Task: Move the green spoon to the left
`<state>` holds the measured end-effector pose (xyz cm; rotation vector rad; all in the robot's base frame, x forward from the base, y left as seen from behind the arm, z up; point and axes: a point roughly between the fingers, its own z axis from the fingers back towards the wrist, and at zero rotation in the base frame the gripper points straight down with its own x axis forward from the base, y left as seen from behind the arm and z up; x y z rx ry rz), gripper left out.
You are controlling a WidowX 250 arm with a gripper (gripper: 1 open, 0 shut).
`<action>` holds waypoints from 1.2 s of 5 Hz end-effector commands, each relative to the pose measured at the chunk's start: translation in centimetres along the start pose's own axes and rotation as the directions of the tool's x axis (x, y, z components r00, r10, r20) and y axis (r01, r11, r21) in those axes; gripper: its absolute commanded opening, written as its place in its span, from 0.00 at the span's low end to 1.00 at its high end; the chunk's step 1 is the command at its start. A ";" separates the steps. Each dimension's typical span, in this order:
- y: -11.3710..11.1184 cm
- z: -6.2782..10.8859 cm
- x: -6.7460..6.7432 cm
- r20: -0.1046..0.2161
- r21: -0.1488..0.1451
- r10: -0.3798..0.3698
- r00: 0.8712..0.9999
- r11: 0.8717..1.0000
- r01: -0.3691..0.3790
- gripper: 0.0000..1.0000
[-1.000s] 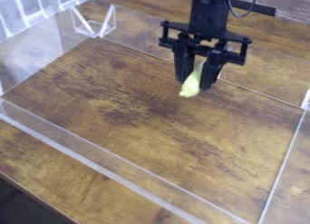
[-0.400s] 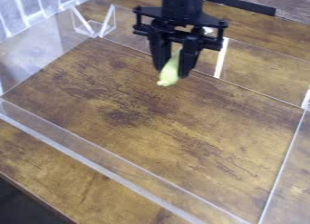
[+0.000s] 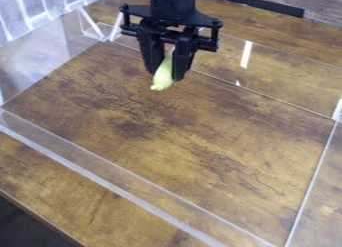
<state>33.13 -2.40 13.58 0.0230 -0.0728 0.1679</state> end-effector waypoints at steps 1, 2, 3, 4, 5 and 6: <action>1.0 3.3 0.7 0.128 -0.018 0.037 0.991 0.999 -0.035 0.00; 1.6 3.2 0.8 0.151 -0.017 0.058 0.987 0.998 -0.056 0.00; 2.5 3.0 0.8 0.157 0.000 0.013 0.988 1.000 -0.014 0.00; 3.4 3.1 0.9 0.162 0.017 -0.028 0.986 1.000 0.026 0.00; 4.1 2.8 0.9 0.166 0.030 -0.043 0.985 0.999 0.038 0.00; 4.8 2.6 0.9 0.169 0.042 -0.044 0.985 0.998 0.038 0.00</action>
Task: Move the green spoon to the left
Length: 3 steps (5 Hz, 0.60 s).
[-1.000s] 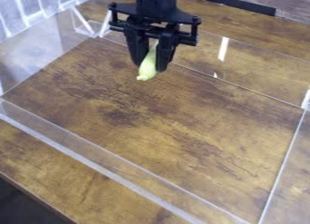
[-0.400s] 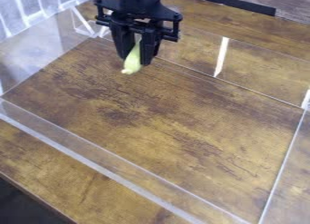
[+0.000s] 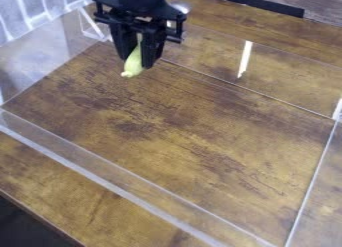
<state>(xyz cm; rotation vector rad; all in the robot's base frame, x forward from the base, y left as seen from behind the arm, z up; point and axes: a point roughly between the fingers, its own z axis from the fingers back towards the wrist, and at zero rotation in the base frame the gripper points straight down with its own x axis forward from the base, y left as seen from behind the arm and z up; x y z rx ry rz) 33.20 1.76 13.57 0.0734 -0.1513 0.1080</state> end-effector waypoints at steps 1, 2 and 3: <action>1.4 2.8 0.4 0.090 0.008 0.021 0.996 1.000 -0.022 0.00; 1.9 2.8 0.5 0.092 0.018 0.020 0.996 1.000 -0.022 0.00; 2.7 2.9 0.7 0.094 0.030 0.016 0.995 0.999 -0.019 0.00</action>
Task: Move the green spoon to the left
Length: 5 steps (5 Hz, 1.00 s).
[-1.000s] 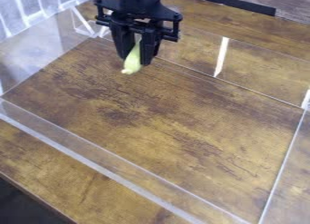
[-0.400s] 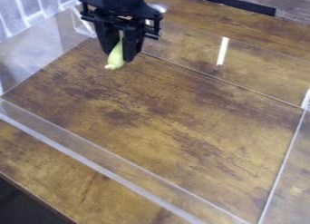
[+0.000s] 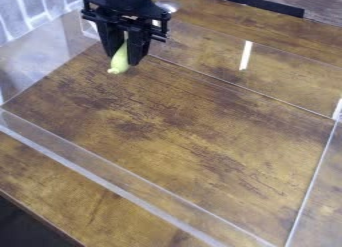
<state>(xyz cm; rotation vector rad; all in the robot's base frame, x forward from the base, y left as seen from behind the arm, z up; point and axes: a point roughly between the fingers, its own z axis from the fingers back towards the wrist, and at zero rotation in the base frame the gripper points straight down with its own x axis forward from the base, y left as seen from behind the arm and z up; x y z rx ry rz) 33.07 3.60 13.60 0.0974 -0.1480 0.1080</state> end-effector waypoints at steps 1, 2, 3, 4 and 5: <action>1.6 3.0 0.9 0.098 0.014 0.014 0.995 1.000 -0.015 0.00; 2.2 2.9 1.1 0.097 0.020 0.008 0.995 1.000 -0.010 0.00; 3.0 2.5 1.4 0.098 0.026 0.006 0.995 1.000 -0.008 0.00; 3.9 2.0 1.9 0.096 0.035 0.002 0.995 0.999 -0.005 0.00; 4.6 1.4 2.5 0.097 0.037 -0.014 0.995 0.999 0.010 0.00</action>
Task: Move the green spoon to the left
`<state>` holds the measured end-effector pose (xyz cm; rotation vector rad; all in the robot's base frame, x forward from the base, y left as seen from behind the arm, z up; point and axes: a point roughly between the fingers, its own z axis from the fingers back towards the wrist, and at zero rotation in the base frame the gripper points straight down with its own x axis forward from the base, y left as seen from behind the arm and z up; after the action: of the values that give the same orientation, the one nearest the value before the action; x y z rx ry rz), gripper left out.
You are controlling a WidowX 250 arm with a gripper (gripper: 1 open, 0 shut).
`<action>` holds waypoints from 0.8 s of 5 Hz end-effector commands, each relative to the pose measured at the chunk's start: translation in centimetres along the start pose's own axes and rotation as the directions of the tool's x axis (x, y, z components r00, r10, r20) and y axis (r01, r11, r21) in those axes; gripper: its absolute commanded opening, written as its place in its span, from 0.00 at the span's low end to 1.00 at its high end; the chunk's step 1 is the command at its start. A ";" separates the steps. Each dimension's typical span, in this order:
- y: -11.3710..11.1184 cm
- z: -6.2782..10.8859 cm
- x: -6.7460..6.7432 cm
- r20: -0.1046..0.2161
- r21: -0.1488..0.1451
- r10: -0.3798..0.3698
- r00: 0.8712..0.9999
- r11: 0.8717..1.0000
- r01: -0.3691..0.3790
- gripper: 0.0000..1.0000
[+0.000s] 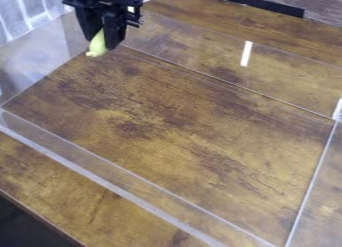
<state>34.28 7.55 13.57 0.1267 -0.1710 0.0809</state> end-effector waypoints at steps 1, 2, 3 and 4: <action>1.3 1.8 1.2 0.070 0.011 -0.009 0.997 1.000 0.008 0.00; 1.5 1.5 1.6 0.070 0.010 -0.025 0.997 1.000 0.024 0.00; 1.6 1.3 1.8 0.069 0.007 -0.035 0.997 0.999 0.035 0.00; 1.7 1.1 2.0 0.069 0.003 -0.049 0.996 0.999 0.049 0.00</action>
<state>35.38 8.24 12.74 0.1170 -0.1585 0.0061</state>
